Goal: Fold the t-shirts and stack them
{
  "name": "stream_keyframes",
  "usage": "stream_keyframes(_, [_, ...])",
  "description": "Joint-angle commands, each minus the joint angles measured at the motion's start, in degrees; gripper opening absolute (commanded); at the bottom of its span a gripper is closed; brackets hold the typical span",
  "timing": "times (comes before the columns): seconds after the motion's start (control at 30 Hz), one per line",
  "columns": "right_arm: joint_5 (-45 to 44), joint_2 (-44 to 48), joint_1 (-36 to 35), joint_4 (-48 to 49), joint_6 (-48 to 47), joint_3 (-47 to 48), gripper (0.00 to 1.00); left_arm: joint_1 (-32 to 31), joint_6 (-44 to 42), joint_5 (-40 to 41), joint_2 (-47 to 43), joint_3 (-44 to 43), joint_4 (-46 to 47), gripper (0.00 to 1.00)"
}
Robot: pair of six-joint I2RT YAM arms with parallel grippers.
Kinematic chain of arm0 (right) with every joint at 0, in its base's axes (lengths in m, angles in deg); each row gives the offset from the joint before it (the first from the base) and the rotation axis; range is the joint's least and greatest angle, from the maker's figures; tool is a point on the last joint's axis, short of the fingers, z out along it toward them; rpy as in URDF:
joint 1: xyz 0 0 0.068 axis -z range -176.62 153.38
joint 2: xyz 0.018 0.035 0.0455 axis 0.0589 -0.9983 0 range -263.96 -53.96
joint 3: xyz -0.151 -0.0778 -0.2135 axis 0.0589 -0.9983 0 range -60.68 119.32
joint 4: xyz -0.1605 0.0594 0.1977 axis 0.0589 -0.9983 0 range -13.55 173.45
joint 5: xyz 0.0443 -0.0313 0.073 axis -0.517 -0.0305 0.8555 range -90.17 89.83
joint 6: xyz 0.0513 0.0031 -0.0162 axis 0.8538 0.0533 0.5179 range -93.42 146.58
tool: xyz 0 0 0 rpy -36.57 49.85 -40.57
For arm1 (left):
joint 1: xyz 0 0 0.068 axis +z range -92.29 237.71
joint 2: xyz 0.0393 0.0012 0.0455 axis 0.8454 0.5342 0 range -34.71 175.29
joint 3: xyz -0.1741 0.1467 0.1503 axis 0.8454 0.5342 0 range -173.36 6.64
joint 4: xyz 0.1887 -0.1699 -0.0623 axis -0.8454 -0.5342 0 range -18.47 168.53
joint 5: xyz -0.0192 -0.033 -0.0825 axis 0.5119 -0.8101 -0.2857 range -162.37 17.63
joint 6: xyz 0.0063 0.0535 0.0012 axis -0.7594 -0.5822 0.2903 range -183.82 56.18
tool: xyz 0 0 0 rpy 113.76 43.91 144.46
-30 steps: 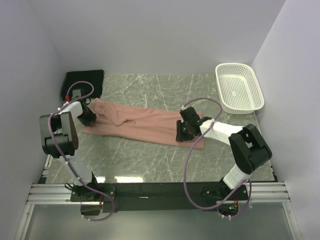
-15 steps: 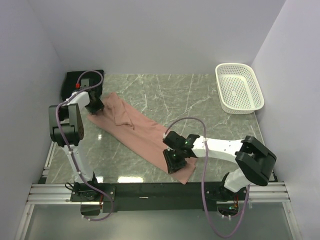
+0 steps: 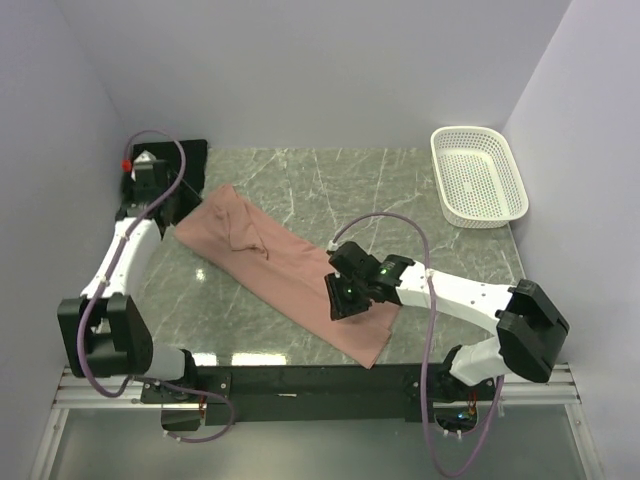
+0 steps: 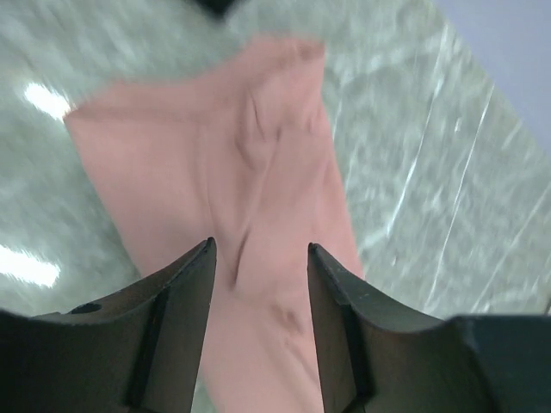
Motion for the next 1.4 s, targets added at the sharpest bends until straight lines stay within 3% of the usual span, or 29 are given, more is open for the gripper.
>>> stream_keyframes(0.0, [-3.9, -1.4, 1.3, 0.9, -3.3, 0.6, 0.41, -3.6, 4.2, -3.7, -2.3, 7.7, 2.0, 0.52])
stream_keyframes(0.13, [-5.5, -4.4, 1.7, 0.5, -6.5, 2.2, 0.42, -10.4, 5.2, -1.7, -2.9, 10.2, 2.7, 0.51])
stream_keyframes(0.27, [-6.5, -8.4, 1.8, 0.4, -9.2, 3.8, 0.48, -13.4, 6.2, 1.8, -0.2, 9.6, 3.4, 0.50])
stream_keyframes(0.47, [-6.8, -11.5, 1.7, 0.7, -10.4, 4.2, 0.48, -16.1, 4.9, 5.7, 9.0, 5.4, 3.6, 0.43])
stream_keyframes(0.7, [-7.1, -12.7, 1.5, -0.4, -9.7, 3.1, 0.48, -16.6, 3.7, 7.6, 22.0, -0.9, 2.3, 0.41])
stream_keyframes(1.0, [-1.3, -12.1, 0.5, -1.7, -5.0, 1.4, 0.47, -18.3, 0.4, 7.5, 38.2, -16.9, -3.9, 0.42])
stream_keyframes(1.23, [5.7, -17.0, 0.2, 2.4, -0.8, 3.4, 0.47, -21.3, -7.5, 3.8, 52.7, -38.6, -7.8, 0.47])
stream_keyframes(1.37, [8.3, -21.3, -0.3, 3.4, 0.4, 7.3, 0.46, -22.5, -11.2, 0.8, 58.9, -46.7, -8.6, 0.50])
